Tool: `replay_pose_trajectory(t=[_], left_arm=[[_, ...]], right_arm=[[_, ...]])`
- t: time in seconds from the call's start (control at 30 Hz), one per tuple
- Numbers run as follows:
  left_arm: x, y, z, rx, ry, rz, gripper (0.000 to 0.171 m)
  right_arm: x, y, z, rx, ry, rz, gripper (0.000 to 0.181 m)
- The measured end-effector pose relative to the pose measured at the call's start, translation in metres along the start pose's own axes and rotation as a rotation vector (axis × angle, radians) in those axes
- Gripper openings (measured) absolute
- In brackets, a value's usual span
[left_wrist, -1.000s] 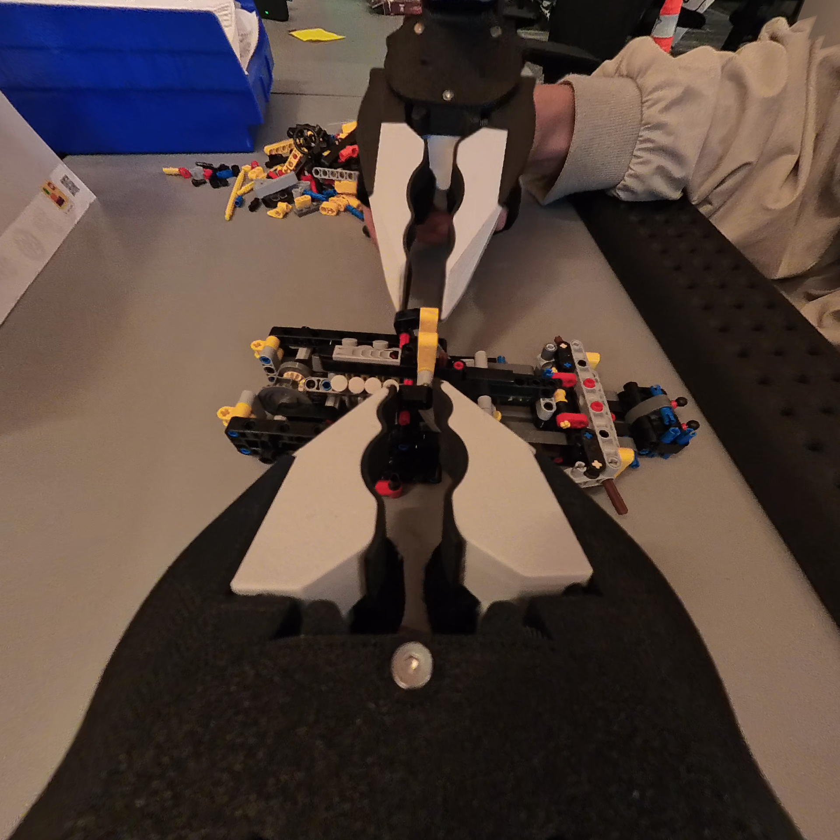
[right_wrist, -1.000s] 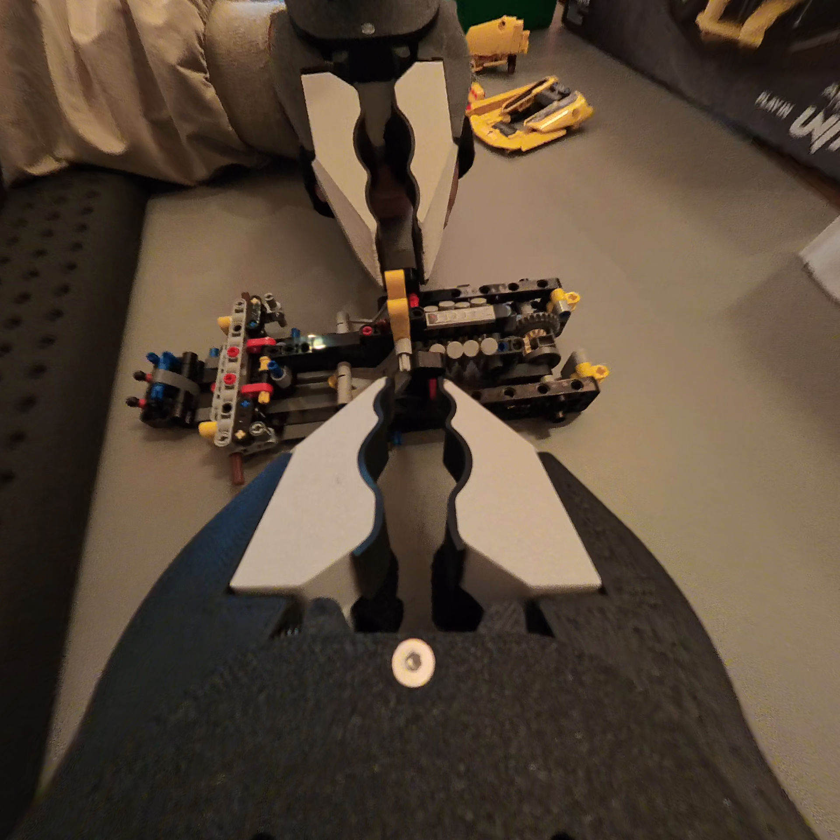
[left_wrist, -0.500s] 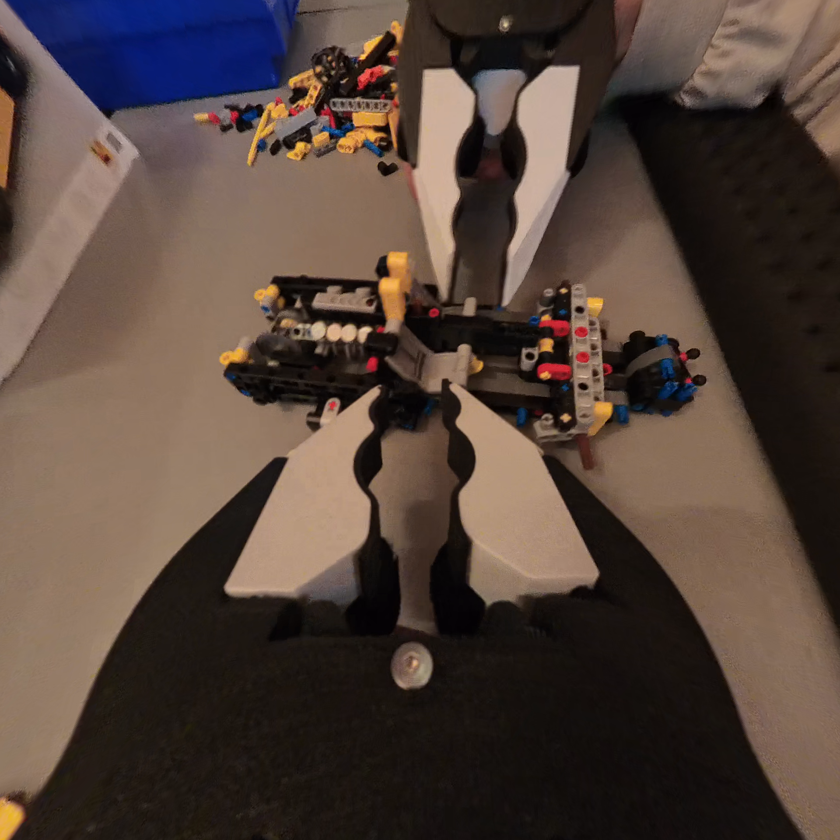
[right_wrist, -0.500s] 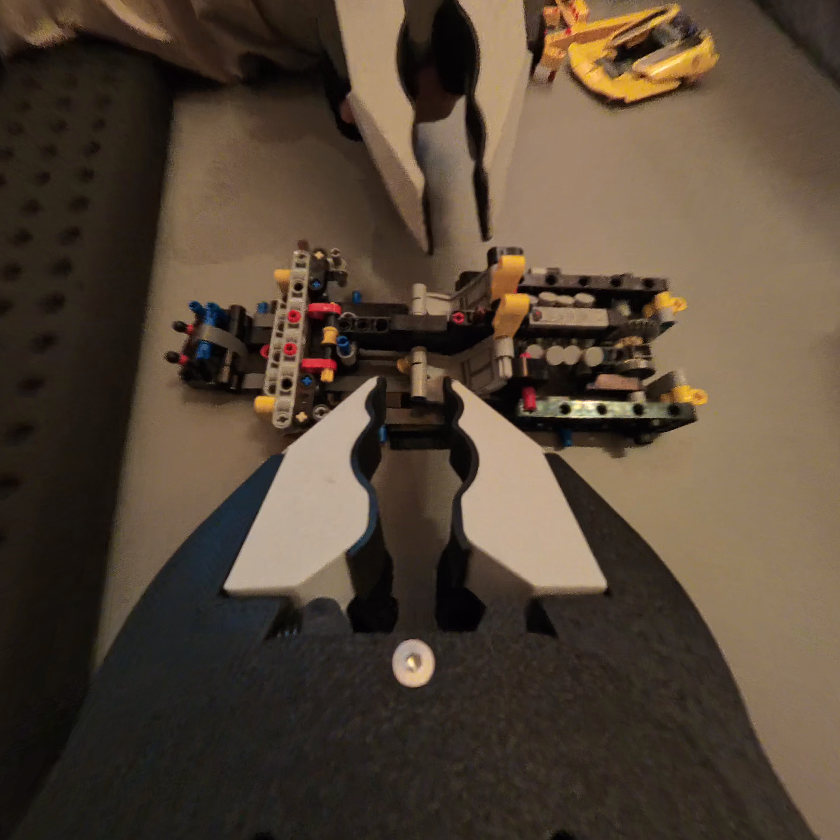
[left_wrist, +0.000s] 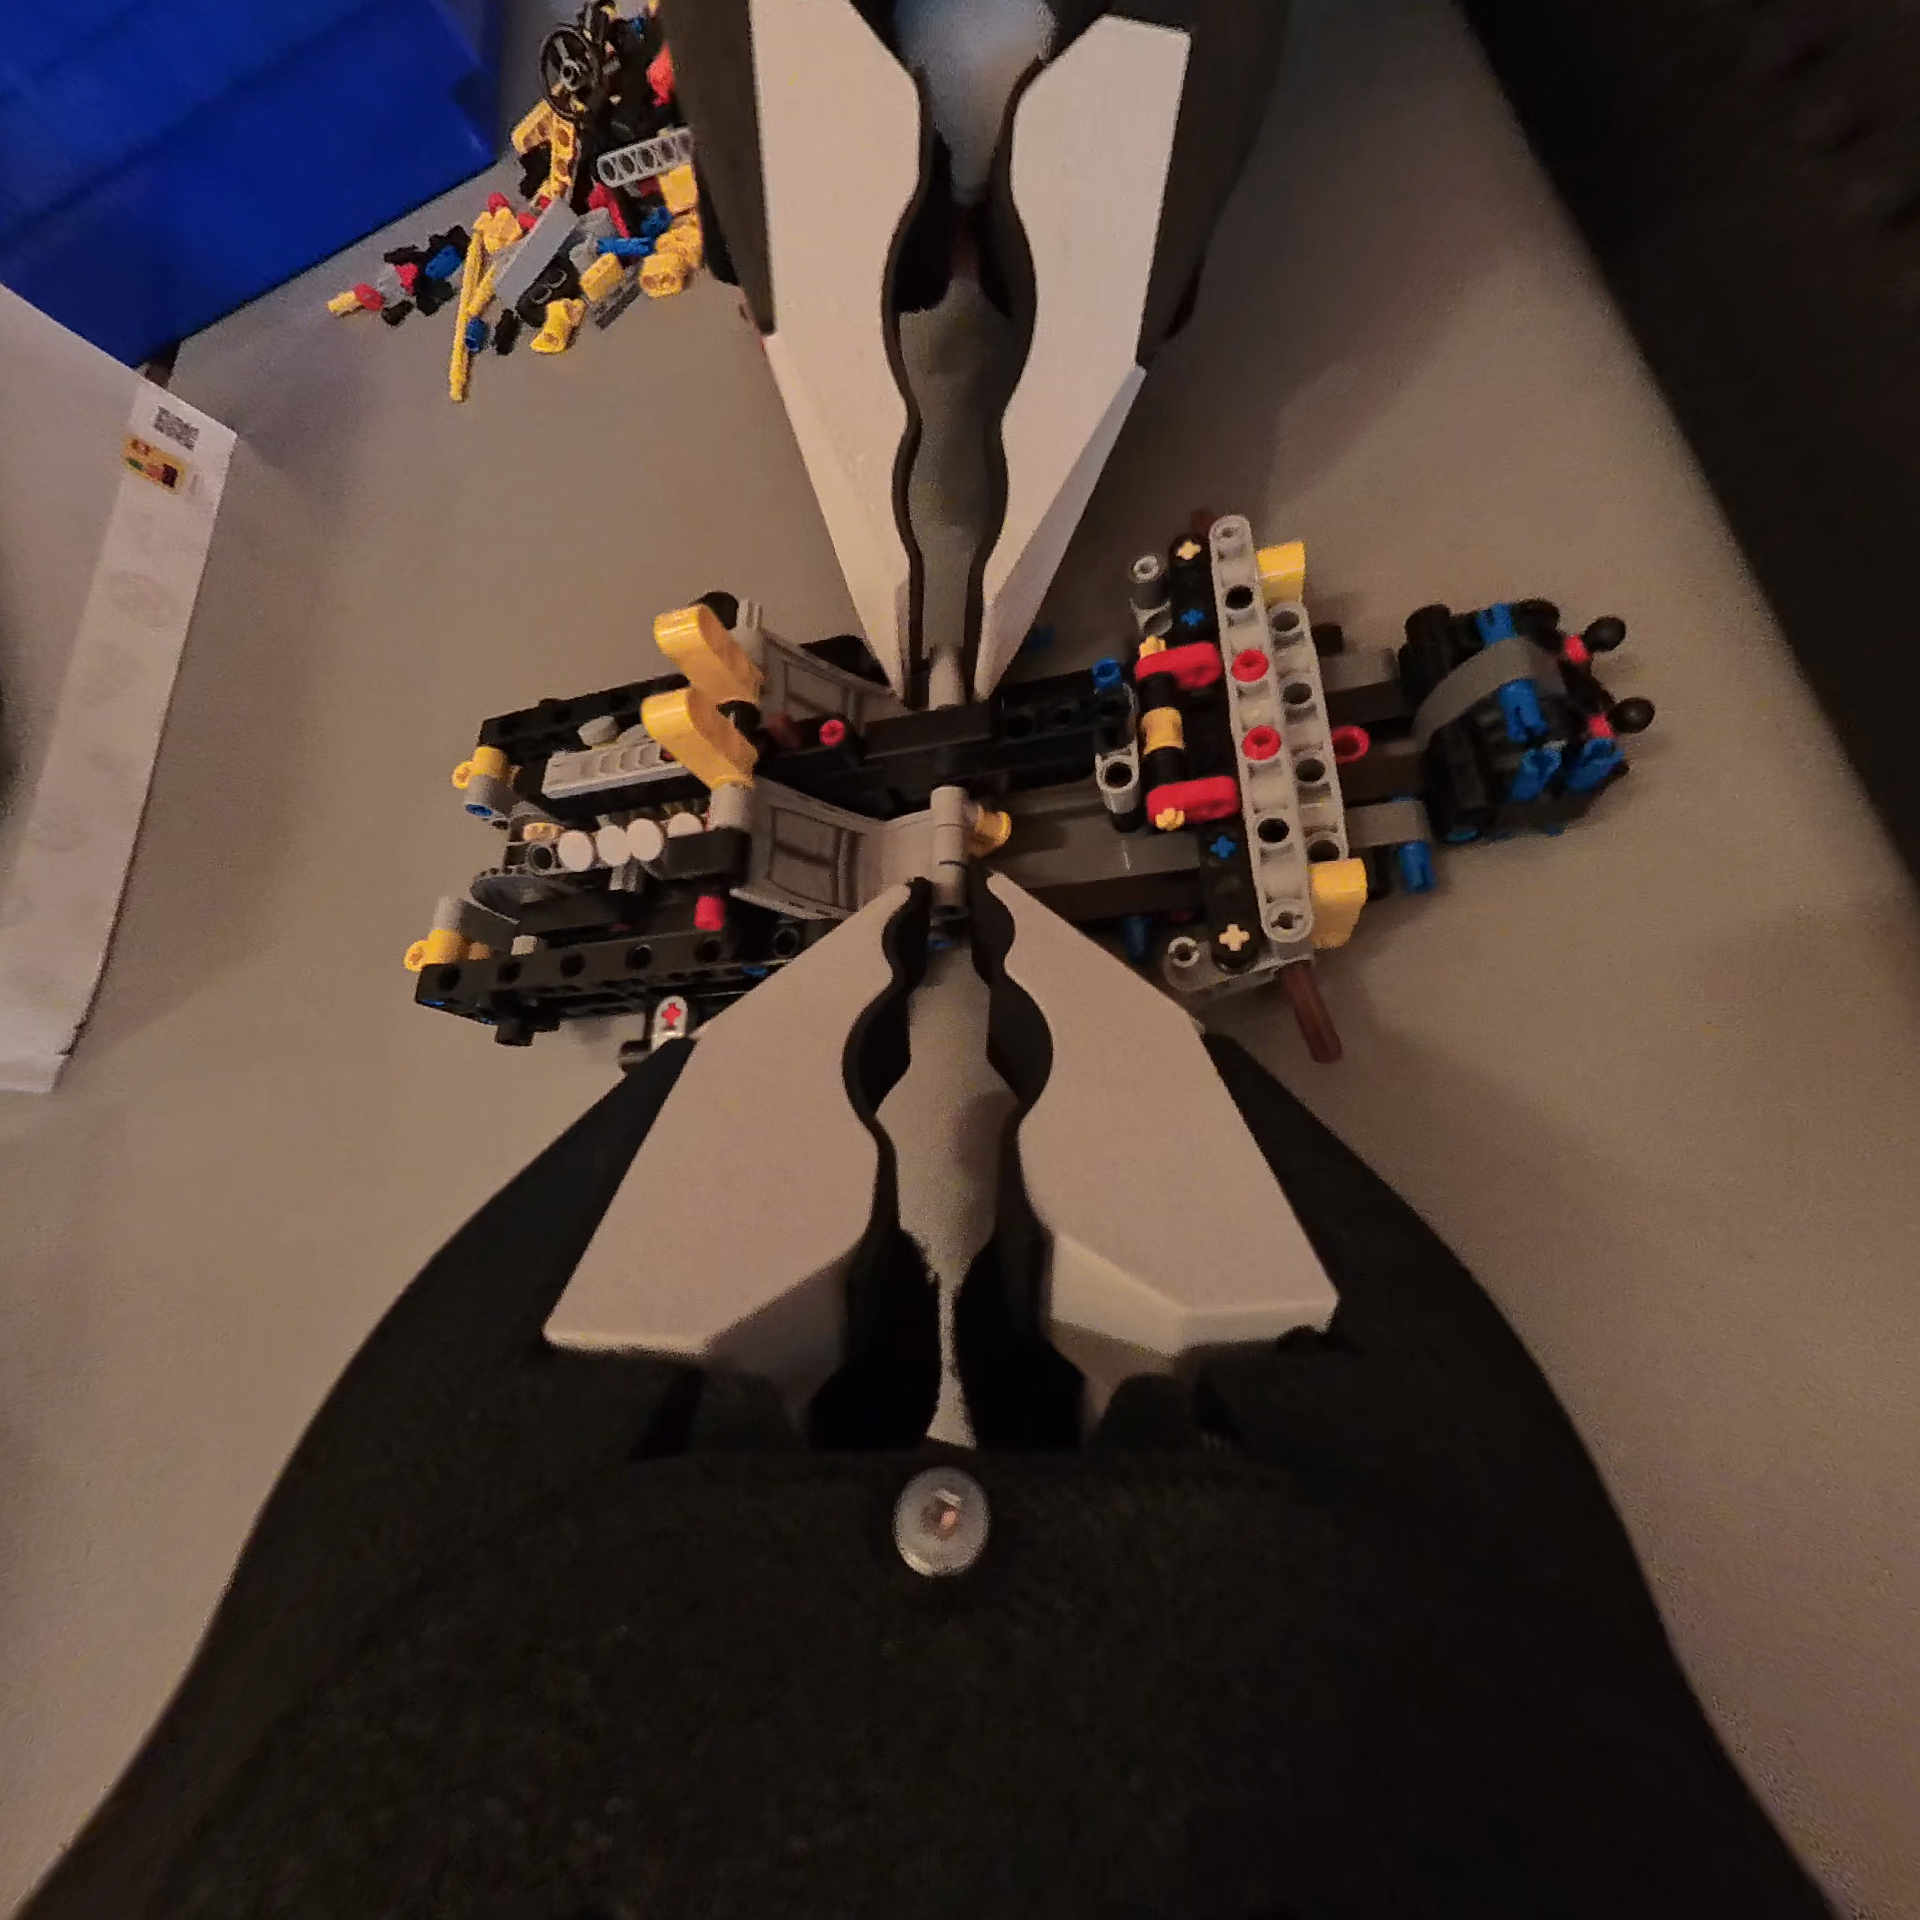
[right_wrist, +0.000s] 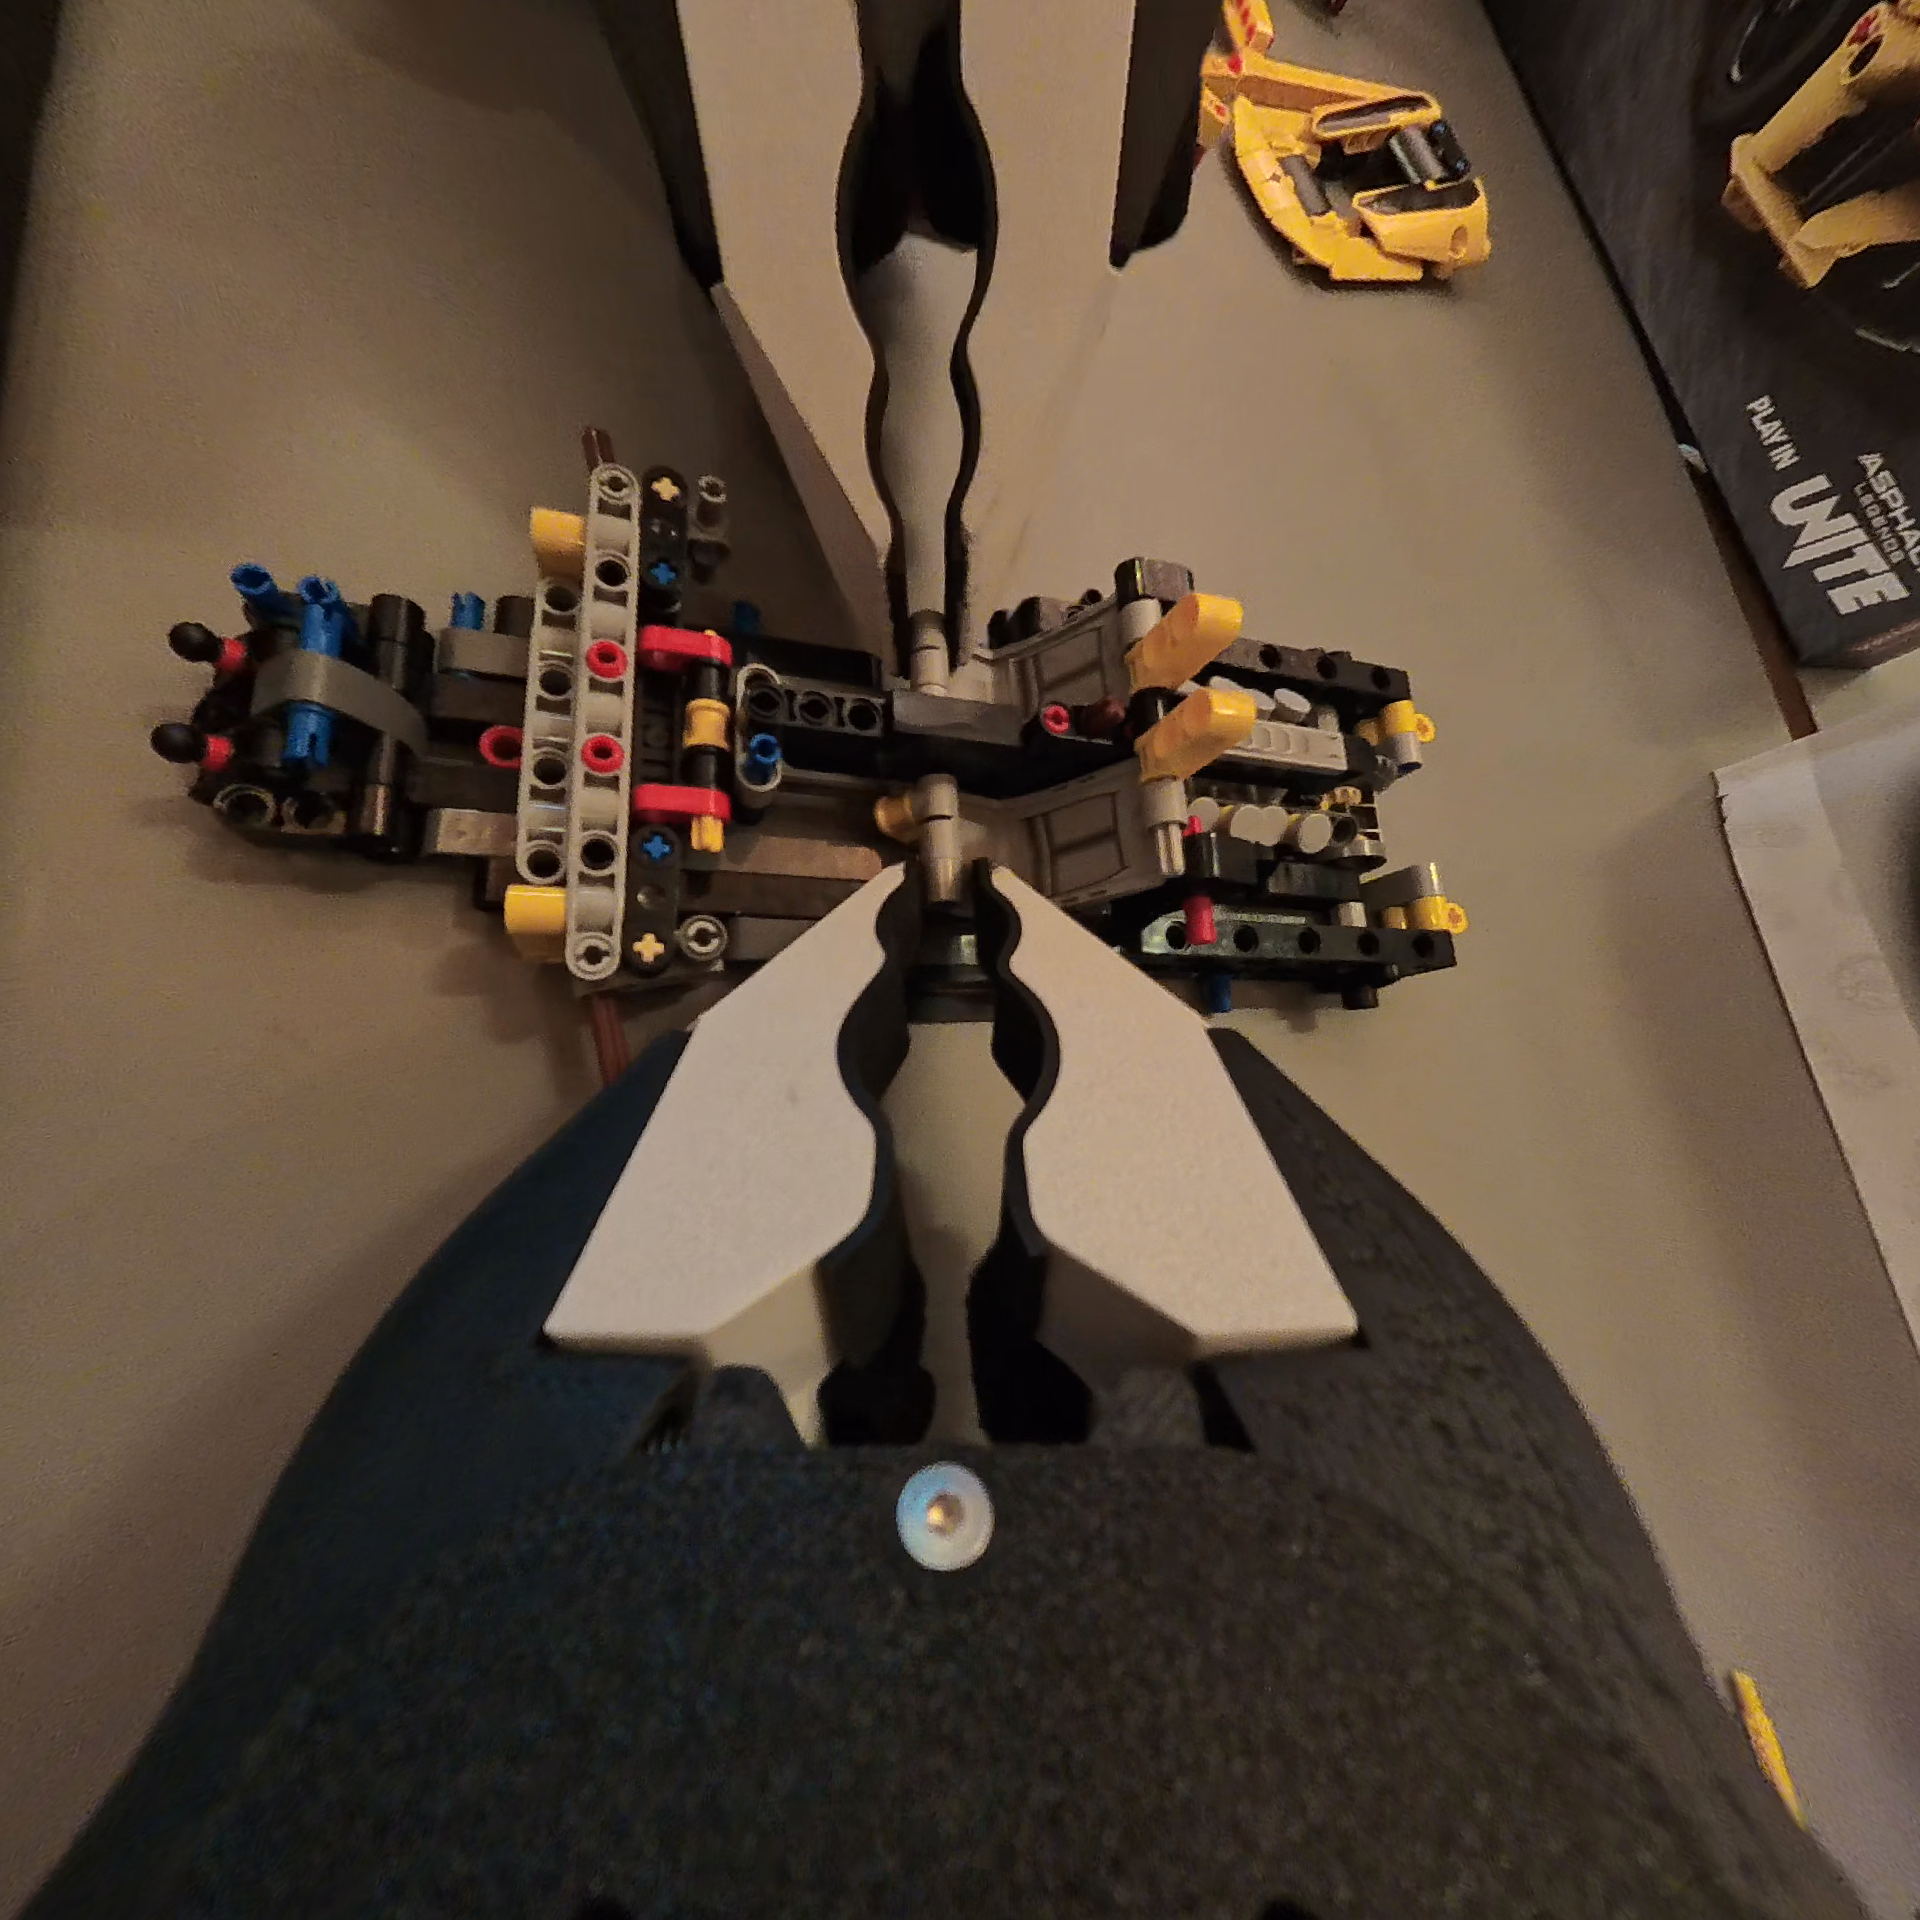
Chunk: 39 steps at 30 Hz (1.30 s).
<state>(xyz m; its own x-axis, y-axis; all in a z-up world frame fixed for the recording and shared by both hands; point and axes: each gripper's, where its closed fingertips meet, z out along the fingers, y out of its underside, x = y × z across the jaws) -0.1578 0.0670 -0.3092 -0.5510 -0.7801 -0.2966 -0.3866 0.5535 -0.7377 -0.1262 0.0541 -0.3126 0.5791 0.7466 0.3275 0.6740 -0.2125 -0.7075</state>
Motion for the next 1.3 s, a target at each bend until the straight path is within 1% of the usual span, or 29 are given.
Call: replay_pose_trajectory(t=[0.13, 0.3, 0.47, 0.57, 0.67, 0.73, 0.8, 0.9, 1.0, 1.07, 1.17, 1.23, 1.27, 1.3], left_arm=[[0.001, 0.0, -0.001, -0.013, -0.006, 0.044, 0.007], [0.0, -0.002, -0.003, 0.013, 0.011, 0.012, 0.007], [0.001, -0.003, 0.0, 0.013, -0.01, 0.038, 0.007], [0.0, -0.001, -0.001, -0.009, -0.034, 0.099, 0.007], [0.001, -0.002, -0.003, -0.017, -0.032, 0.105, 0.007], [0.002, -0.001, -0.003, -0.025, -0.036, 0.119, 0.007], [0.004, 0.001, -0.004, -0.036, -0.021, 0.122, 0.007], [0.004, 0.004, -0.009, -0.028, -0.002, 0.105, 0.007], [0.002, 0.002, -0.013, 0.009, 0.021, 0.068, 0.007], [0.001, 0.002, -0.013, 0.012, 0.021, 0.069, 0.007], [0.003, 0.008, -0.011, -0.024, 0.028, 0.083, 0.007], [-0.005, 0.019, -0.02, -0.061, 0.004, 0.072, 0.006], [-0.013, 0.027, -0.025, -0.08, -0.024, 0.06, 0.006], [-0.019, 0.031, -0.027, -0.083, -0.043, 0.052, 0.006]], right_arm=[[0.0, 0.001, -0.003, -0.004, -0.024, 0.028, 0.006], [0.001, -0.002, -0.006, 0.019, -0.042, 0.061, 0.005], [0.002, -0.002, -0.005, 0.006, -0.02, 0.054, 0.006], [0.012, -0.007, -0.004, 0.016, 0.055, 0.031, 0.006], [0.014, -0.013, -0.005, 0.068, 0.035, 0.107, 0.006], [0.014, -0.013, -0.004, 0.078, 0.016, 0.135, 0.006], [0.007, -0.008, -0.001, 0.06, -0.022, 0.116, 0.006], [0.001, -0.009, 0.0, 0.043, -0.025, 0.038, 0.006], [-0.001, -0.013, -0.003, 0.067, -0.052, 0.067, 0.005], [-0.001, -0.012, -0.004, 0.07, -0.062, 0.084, 0.005], [-0.005, -0.007, -0.004, 0.052, -0.082, 0.087, 0.005], [0.008, 0.023, -0.011, -0.066, -0.041, 0.117, 0.006], [0.014, 0.026, -0.018, -0.025, -0.047, 0.167, 0.005], [0.016, 0.011, -0.026, 0.082, -0.088, 0.247, 0.005]])
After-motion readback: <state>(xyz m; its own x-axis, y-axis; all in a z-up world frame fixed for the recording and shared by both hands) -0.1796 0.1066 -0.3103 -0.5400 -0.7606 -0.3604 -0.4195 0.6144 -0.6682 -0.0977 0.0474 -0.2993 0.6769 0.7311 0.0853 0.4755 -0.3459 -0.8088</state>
